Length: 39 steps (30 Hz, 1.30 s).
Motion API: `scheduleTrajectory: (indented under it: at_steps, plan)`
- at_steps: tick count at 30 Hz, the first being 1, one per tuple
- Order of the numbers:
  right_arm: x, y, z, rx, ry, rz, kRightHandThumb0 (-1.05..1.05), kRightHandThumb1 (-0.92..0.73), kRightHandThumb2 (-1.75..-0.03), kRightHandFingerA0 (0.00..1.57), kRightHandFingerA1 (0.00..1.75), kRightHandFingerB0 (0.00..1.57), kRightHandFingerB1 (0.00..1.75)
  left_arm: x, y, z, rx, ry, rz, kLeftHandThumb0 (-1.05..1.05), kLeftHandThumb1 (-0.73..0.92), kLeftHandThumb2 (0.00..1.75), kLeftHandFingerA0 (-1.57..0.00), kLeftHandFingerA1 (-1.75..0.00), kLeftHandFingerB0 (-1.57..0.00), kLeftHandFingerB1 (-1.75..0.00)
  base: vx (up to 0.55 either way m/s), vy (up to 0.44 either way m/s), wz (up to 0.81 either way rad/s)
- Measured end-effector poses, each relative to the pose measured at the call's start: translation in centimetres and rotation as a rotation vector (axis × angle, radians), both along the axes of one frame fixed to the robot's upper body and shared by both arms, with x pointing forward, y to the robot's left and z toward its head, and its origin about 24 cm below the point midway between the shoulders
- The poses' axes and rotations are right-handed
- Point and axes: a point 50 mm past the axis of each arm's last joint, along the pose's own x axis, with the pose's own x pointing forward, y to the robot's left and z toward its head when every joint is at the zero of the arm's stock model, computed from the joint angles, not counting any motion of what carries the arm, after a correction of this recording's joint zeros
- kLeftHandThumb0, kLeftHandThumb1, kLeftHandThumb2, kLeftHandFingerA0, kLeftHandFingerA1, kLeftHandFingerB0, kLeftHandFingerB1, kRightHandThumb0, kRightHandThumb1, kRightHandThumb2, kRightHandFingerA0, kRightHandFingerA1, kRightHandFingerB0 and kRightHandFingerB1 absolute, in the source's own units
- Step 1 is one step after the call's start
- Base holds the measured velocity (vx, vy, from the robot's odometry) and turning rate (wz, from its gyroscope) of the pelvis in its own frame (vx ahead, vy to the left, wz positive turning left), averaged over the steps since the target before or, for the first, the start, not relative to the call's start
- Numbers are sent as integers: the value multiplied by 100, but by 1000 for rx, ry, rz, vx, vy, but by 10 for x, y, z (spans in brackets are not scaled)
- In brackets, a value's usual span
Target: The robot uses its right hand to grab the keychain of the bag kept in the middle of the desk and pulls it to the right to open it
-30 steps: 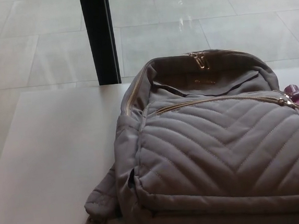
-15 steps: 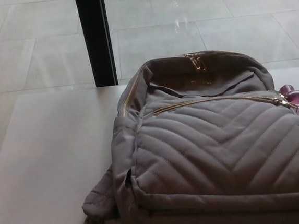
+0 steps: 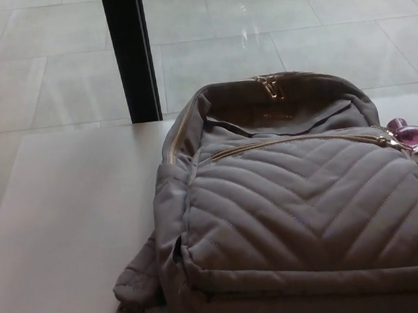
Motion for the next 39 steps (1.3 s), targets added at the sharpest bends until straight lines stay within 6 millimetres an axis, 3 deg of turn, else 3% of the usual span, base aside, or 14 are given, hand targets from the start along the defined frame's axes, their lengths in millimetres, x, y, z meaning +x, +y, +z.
scheduleTrajectory:
  at_steps: [2,3,4,7,8,11,12,14,22,24,32,33,34,39]
  plan:
    - [0,2,-2,12,-11,4,-55,-67,-60,49,79,25,47,-2,0,0,5,6,0,-82,81,117,-59,-65,-30,-53,0,0,0]
    - [1,2,-2,17,-17,5,-59,-54,-87,36,69,15,52,-3,0,-1,7,9,0,-85,91,82,-56,-55,-23,-40,0,0,0]
    - [1,3,-3,21,-23,10,-59,-53,-87,31,67,15,51,-3,0,-1,10,11,0,-84,92,80,-57,-55,-21,-39,0,0,0]
    - [5,6,-3,27,-44,44,-56,-67,-60,21,70,17,45,-3,1,0,19,15,-1,-78,80,116,-55,-64,-29,-53,0,0,0]
    - [7,8,-4,33,-49,59,-56,-45,-82,37,69,26,53,-3,1,0,23,18,-2,-76,92,77,-61,-55,-36,-42,0,0,0]
    - [14,16,-11,37,-46,117,-51,-59,-56,32,77,27,46,-2,2,0,40,28,-15,-69,92,69,-62,-57,-36,-43,0,0,0]
    - [16,18,-12,33,-41,144,-53,-43,-80,40,73,27,54,-2,2,1,44,31,-21,-63,86,65,-64,-60,-51,-49,0,0,0]
    - [21,23,-13,16,-17,222,-43,-55,-56,47,77,34,45,-1,2,1,63,47,-39,-60,83,64,-64,-63,-58,-52,0,0,0]
    - [33,35,-8,-58,67,426,-44,-59,-58,49,78,46,44,-3,4,1,81,57,-36,-52,73,61,-63,-63,-51,-47,0,0,0]
    - [35,37,-8,-69,74,444,-43,-58,-58,79,86,47,46,-3,5,1,82,56,-33,-57,75,62,-63,-64,-52,-48,0,0,0]
    - [30,38,-12,-58,93,445,-48,-60,-58,76,76,44,45,-6,5,1,83,65,-31,-59,75,62,-62,-65,-51,-49,0,0,0]
    - [29,39,-11,-59,94,447,-51,-46,-85,73,78,38,56,-7,5,1,83,66,-31,-60,75,62,-61,-66,-52,-50,0,0,0]
    - [29,39,-11,-60,95,448,-48,-60,-58,78,73,44,46,-7,5,1,83,67,-30,-60,75,62,-61,-66,-52,-50,0,0,0]
    - [29,39,-10,-66,93,455,-49,-60,-58,79,75,44,44,-8,5,0,84,70,-33,-61,75,63,-62,-67,-54,-53,0,0,0]
